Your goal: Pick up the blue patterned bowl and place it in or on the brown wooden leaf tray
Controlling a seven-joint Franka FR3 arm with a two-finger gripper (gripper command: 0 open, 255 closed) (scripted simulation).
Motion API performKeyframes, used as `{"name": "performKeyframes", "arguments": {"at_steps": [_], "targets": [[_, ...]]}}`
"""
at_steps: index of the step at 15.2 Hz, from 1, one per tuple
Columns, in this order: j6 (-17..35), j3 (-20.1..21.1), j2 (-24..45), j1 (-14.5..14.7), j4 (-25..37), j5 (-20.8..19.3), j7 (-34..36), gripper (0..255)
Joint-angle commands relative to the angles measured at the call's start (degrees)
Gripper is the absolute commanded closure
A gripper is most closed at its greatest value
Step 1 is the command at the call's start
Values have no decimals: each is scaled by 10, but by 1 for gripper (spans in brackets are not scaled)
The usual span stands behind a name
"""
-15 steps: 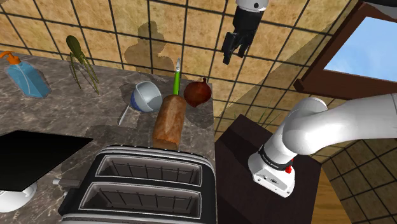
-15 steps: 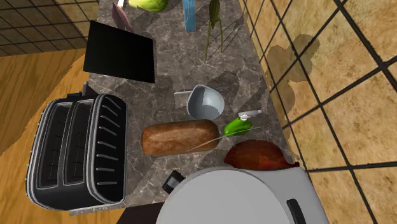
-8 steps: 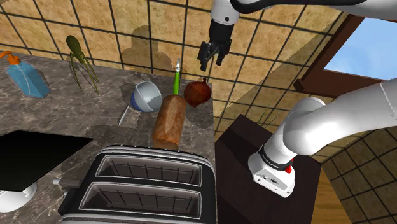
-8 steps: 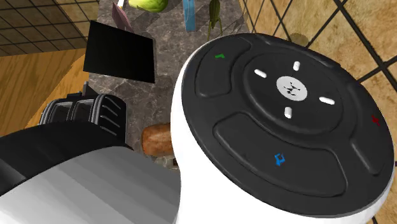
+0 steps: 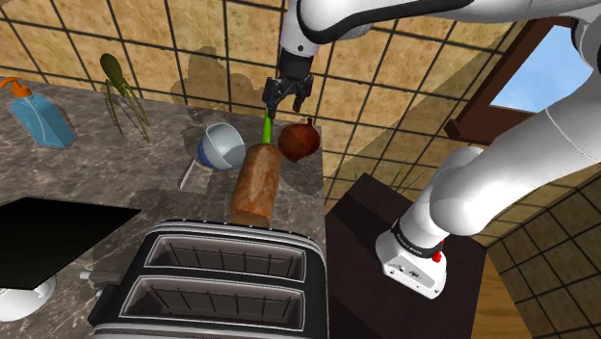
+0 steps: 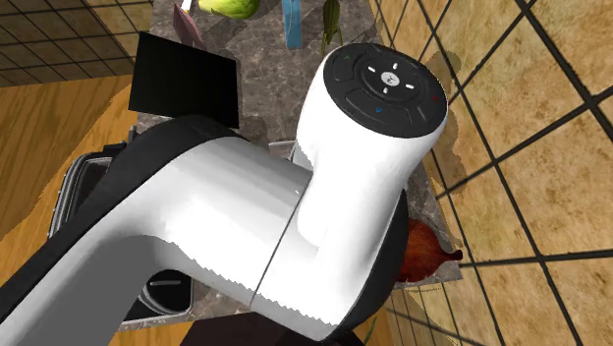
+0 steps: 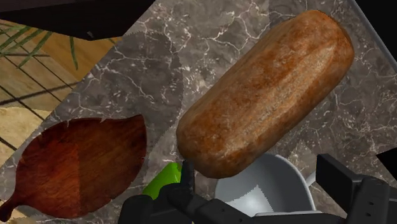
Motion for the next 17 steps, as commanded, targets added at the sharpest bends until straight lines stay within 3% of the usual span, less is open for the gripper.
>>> {"name": "performKeyframes", "arguments": {"at_steps": [1,9,17], "targets": [[30,5,43,5,18,12,3,0],[111,20,205,22,116,54,5,0],[149,34,356,36,249,81,10,0]]}}
